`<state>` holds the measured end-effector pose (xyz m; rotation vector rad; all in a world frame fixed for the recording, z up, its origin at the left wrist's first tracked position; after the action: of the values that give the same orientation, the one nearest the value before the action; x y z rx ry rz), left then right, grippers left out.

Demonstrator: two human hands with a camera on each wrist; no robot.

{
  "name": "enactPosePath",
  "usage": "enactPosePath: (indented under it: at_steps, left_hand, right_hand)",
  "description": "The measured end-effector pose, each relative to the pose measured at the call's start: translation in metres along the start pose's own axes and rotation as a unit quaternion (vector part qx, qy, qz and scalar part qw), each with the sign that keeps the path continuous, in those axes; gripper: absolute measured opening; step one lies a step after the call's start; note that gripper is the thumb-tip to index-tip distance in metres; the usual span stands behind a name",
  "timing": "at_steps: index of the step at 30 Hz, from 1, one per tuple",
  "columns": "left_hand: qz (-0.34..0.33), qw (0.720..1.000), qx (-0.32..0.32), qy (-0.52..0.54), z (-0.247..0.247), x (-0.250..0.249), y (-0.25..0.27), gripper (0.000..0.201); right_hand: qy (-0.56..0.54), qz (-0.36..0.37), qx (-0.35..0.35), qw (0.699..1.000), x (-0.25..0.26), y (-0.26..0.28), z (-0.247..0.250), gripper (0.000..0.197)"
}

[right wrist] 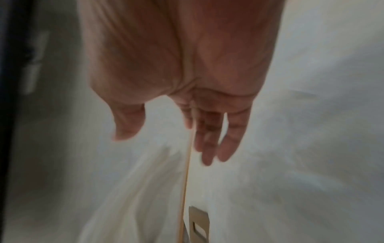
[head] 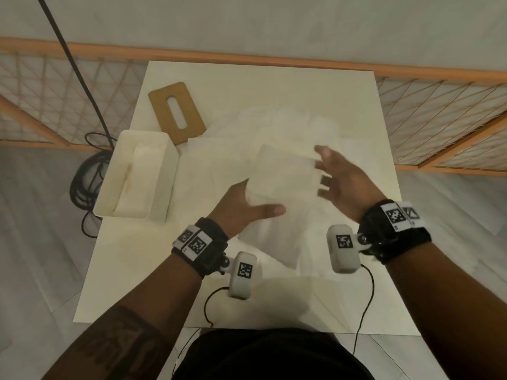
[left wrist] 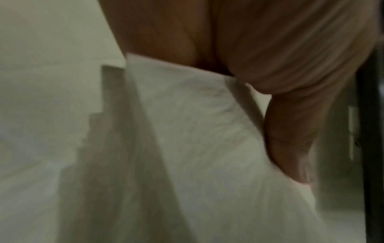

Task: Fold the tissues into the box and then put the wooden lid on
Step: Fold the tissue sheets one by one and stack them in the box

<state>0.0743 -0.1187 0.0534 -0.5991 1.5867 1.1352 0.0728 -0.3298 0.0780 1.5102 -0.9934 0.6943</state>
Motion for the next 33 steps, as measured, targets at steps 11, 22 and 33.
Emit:
enactPosePath:
  at_steps: [11,22,33]
  left_hand:
    - [0.042,0.991,-0.094,-0.089,0.0,0.033,-0.012,0.058]
    - [0.155,0.984,0.012,0.082,-0.008,0.05,-0.01,0.086]
    - [0.127,0.981,0.017,-0.146,0.008,0.035,-0.009,0.054]
  right_hand:
    - [0.018,-0.05,-0.022,0.998,-0.085,0.012,-0.039,0.039]
    - [0.196,-0.066,-0.043,0.977,-0.085,0.005,-0.032,0.052]
    - [0.225,-0.034,-0.08,0.971,-0.074,-0.003,-0.034,0.048]
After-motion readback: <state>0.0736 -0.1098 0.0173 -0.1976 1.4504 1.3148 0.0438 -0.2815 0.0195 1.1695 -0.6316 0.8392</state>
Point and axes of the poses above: each hand's wrist, its own y-axis away from the middle knuckle, its own z-axis out of the back of the hand, x = y × z, the point moved 6 cm from there along -y, towards the middle knuckle, and after that the axes turned 1 degree about -x, right-handed, at the moved point
